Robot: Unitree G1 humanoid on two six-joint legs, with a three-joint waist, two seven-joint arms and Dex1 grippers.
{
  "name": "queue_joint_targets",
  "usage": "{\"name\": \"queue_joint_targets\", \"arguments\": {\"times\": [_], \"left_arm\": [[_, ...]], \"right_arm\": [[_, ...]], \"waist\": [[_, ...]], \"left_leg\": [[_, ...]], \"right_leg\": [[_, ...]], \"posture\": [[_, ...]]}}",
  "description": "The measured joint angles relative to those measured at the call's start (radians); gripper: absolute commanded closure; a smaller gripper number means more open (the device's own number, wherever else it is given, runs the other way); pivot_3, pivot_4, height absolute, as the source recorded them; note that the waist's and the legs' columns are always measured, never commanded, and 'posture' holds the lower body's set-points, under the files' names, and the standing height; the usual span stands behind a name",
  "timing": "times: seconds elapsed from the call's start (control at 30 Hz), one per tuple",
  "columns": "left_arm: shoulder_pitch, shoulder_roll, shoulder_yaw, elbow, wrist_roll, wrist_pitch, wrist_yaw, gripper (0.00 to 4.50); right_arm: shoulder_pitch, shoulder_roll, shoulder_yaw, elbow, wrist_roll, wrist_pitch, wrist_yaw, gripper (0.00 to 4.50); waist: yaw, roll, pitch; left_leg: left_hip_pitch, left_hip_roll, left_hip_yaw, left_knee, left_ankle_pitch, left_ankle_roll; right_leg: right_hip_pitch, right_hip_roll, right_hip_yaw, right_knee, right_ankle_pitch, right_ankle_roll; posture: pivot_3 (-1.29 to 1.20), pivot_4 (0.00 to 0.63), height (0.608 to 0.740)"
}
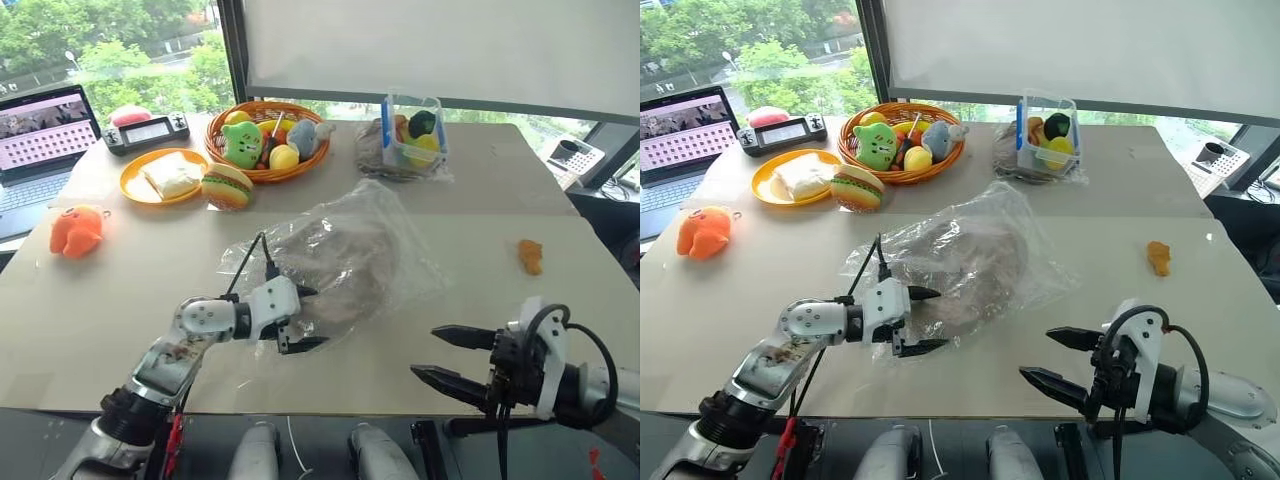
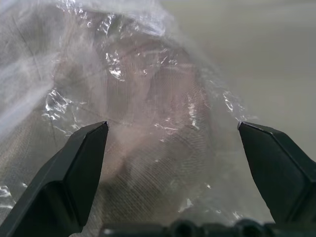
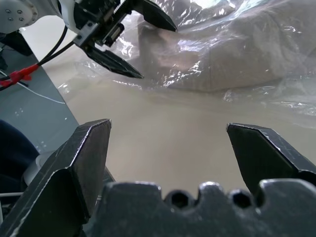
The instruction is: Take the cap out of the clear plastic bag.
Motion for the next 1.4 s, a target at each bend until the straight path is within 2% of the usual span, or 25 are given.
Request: {"name": "queue_joint_targets", "arguments": {"times": [0.1, 0.2, 0.43, 0.57, 0.6, 0.7, 0.83, 0.93, 1.03, 1.2, 1.3, 1.4], "left_arm": [[-0.029, -0.018, -0.044, 0.021, 0.067, 0.004, 0.027, 0.00], [-0.052, -0.027, -0.077, 0.019, 0.107, 0.026, 0.036, 0.72], [-0.058, -0.019, -0.089, 0.028, 0.144, 0.026, 0.027, 3.06], [-0.064, -0.006, -0.088, 0.048, 0.146, -0.004, 0.004, 4.30], [-0.067, 0.004, -0.088, 0.056, 0.146, -0.026, -0.007, 4.46], [-0.080, 0.044, -0.086, 0.108, 0.143, -0.140, -0.051, 4.46], [-0.133, 0.117, -0.083, 0.286, 0.142, -0.433, -0.115, 4.46], [-0.212, 0.145, -0.079, 0.490, 0.140, -0.705, -0.167, 4.46], [-0.360, 0.151, -0.079, 0.826, 0.141, -1.056, -0.216, 4.46], [-0.544, 0.162, -0.042, 1.260, 0.079, -1.534, -0.335, 4.46], [-0.595, 0.165, -0.041, 1.391, 0.081, -1.708, -0.349, 4.46], [-0.632, 0.181, -0.041, 1.455, 0.109, -1.810, -0.343, 4.46]], "right_arm": [[0.006, -0.002, -0.008, -0.002, 0.001, 0.000, -0.010, 0.03], [0.026, -0.002, -0.035, -0.009, 0.001, 0.000, -0.021, 0.00], [0.041, 0.001, -0.039, -0.024, 0.000, 0.000, -0.048, 0.00], [0.039, 0.008, -0.028, -0.026, -0.001, 0.000, -0.068, 0.00], [0.037, 0.010, -0.023, -0.028, -0.001, 0.000, -0.072, 0.00], [0.029, 0.015, -0.016, -0.031, -0.007, -0.001, -0.088, 0.00], [0.023, 0.019, 0.014, -0.031, -0.026, -0.003, -0.098, 0.00], [0.020, 0.020, 0.033, -0.027, -0.055, -0.012, -0.105, 0.00], [0.001, 0.028, 0.067, -0.018, -0.082, -0.019, -0.107, 0.00], [-0.014, 0.048, 0.117, -0.006, -0.125, -0.035, -0.112, 0.00], [-0.014, 0.056, 0.141, 0.003, -0.148, -0.040, -0.114, 0.00], [-0.013, 0.056, 0.142, 0.018, -0.174, -0.050, -0.113, 0.00]], "waist": [[0.001, 0.000, 0.000], [0.005, 0.000, -0.001], [-0.003, -0.001, -0.001], [-0.004, -0.001, -0.002], [-0.004, -0.001, -0.002], [-0.006, -0.001, -0.002], [-0.008, -0.001, -0.002], [-0.008, -0.002, -0.002], [-0.006, -0.004, -0.001], [-0.002, -0.004, -0.001], [0.003, -0.005, -0.001], [0.006, -0.005, -0.001]], "left_leg": [[0.000, 0.000, 0.000, 0.000, 0.000, 0.000], [0.001, -0.001, -0.002, 0.000, 0.000, 0.000], [0.012, -0.001, -0.002, 0.000, 0.000, 0.000], [0.012, -0.001, -0.002, -0.002, 0.000, 0.000], [0.012, -0.001, -0.002, -0.002, 0.000, 0.000], [0.013, -0.001, -0.002, -0.003, 0.000, 0.000], [0.014, -0.001, -0.002, -0.004, 0.000, 0.000], [0.014, -0.001, -0.001, -0.004, 0.000, 0.000], [0.012, -0.001, -0.001, -0.004, 0.000, 0.000], [0.000, -0.002, -0.001, -0.004, 0.000, 0.000], [-0.007, -0.003, -0.003, -0.002, 0.000, 0.000], [-0.007, -0.003, -0.004, 0.000, 0.000, 0.000]], "right_leg": [[0.001, 0.000, 0.000, 0.000, 0.000, 0.000], [0.003, -0.001, -0.001, 0.000, 0.000, 0.000], [0.013, -0.001, -0.002, 0.000, -0.003, 0.000], [0.012, -0.001, -0.002, 0.000, -0.003, -0.001], [0.012, -0.001, -0.002, 0.000, -0.004, -0.001], [0.012, -0.001, -0.002, 0.000, -0.004, -0.002], [0.012, -0.001, -0.002, 0.000, -0.005, -0.003], [0.012, -0.001, -0.002, 0.000, -0.005, -0.003], [0.010, -0.001, -0.002, 0.000, -0.005, -0.003], [0.002, -0.003, -0.004, 0.000, -0.004, -0.005], [-0.004, -0.004, -0.006, 0.001, -0.002, -0.007], [-0.003, -0.004, -0.008, 0.001, -0.002, -0.007]], "posture": [[0.00, 0.150, 0.728], [0.00, 0.150, 0.728], [0.00, 0.150, 0.728], [0.00, 0.150, 0.728], [0.00, 0.150, 0.728], [0.00, 0.150, 0.728], [0.00, 0.150, 0.728], [0.00, 0.150, 0.728], [0.00, 0.150, 0.728], [0.00, 0.150, 0.728], [0.00, 0.150, 0.728], [0.00, 0.150, 0.728]]}}
